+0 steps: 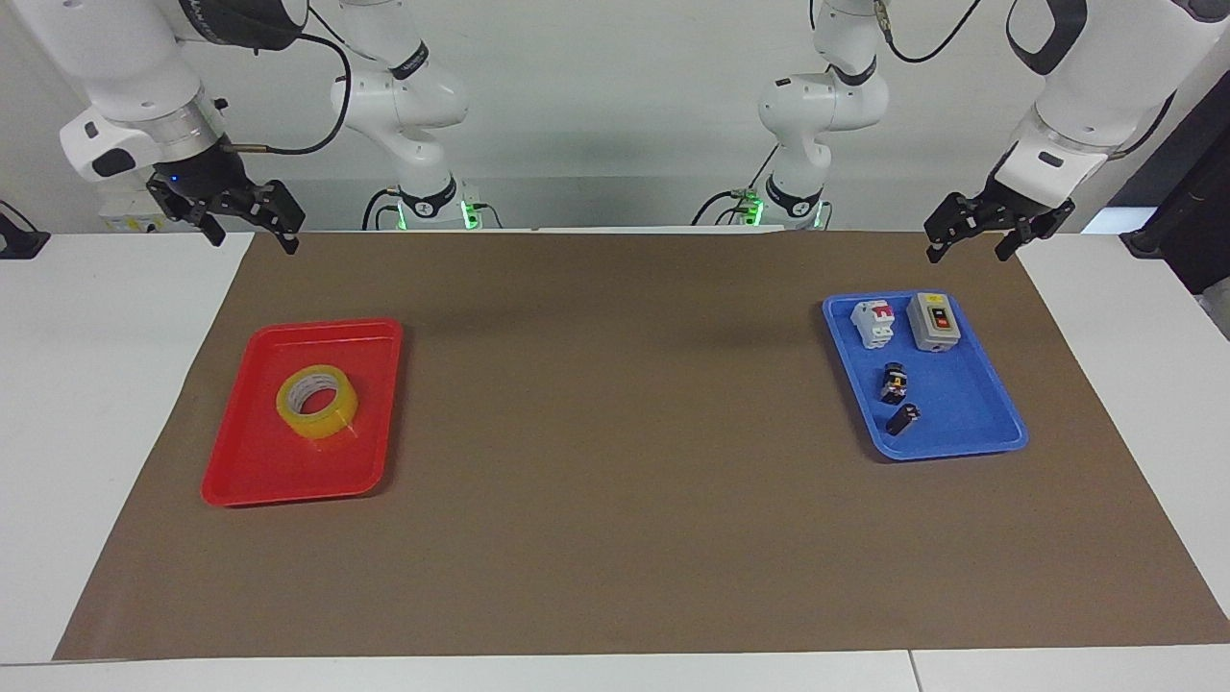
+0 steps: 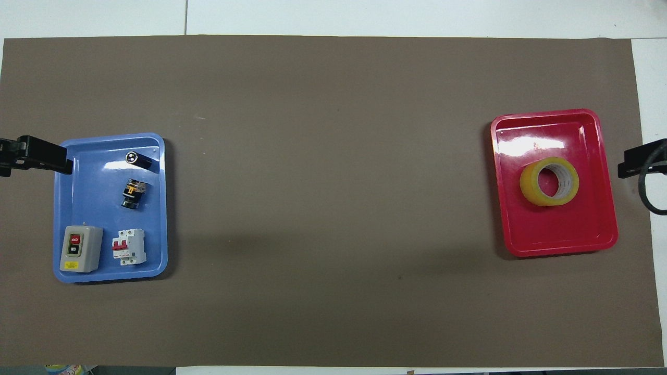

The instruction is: Place and move tape with both arms

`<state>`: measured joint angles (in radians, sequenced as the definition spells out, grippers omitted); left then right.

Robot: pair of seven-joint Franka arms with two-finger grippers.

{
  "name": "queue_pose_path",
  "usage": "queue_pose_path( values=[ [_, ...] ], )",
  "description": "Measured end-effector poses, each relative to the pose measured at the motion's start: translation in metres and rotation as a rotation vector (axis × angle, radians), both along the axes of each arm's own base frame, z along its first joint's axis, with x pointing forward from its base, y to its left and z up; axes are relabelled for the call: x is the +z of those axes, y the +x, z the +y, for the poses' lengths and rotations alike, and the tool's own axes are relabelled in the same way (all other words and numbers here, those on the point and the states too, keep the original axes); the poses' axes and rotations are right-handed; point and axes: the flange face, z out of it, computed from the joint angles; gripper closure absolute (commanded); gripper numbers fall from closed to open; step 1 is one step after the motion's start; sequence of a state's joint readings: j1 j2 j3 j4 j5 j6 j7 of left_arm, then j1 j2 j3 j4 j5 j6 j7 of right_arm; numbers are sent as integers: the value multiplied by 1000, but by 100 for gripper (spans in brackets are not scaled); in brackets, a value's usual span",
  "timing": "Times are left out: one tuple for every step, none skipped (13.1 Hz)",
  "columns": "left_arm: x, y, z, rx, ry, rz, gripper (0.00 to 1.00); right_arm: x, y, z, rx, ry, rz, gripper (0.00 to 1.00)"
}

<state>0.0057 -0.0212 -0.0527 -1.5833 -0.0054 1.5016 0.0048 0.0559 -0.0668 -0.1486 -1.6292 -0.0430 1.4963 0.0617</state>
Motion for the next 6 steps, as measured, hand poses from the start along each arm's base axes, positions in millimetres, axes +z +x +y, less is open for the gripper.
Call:
queue_pose_path(
  values=[
    [0, 0, 0, 0, 0, 0, 0, -1, 0, -3, -6, 0, 2, 0],
    [0, 0, 0, 0, 0, 0, 0, -2, -1, -5, -10, 0, 4, 0],
    [0, 0, 0, 0, 0, 0, 0, -2, -1, -6, -13, 1, 5, 0],
    [0, 0, 0, 0, 0, 0, 0, -2, -1, -7, -13, 1, 5, 0],
    [0, 0, 0, 0, 0, 0, 0, -2, -1, -7, -13, 1, 5, 0],
    [0, 0, 0, 0, 0, 0, 0, -2, -1, -7, -13, 1, 5, 0]
  ],
)
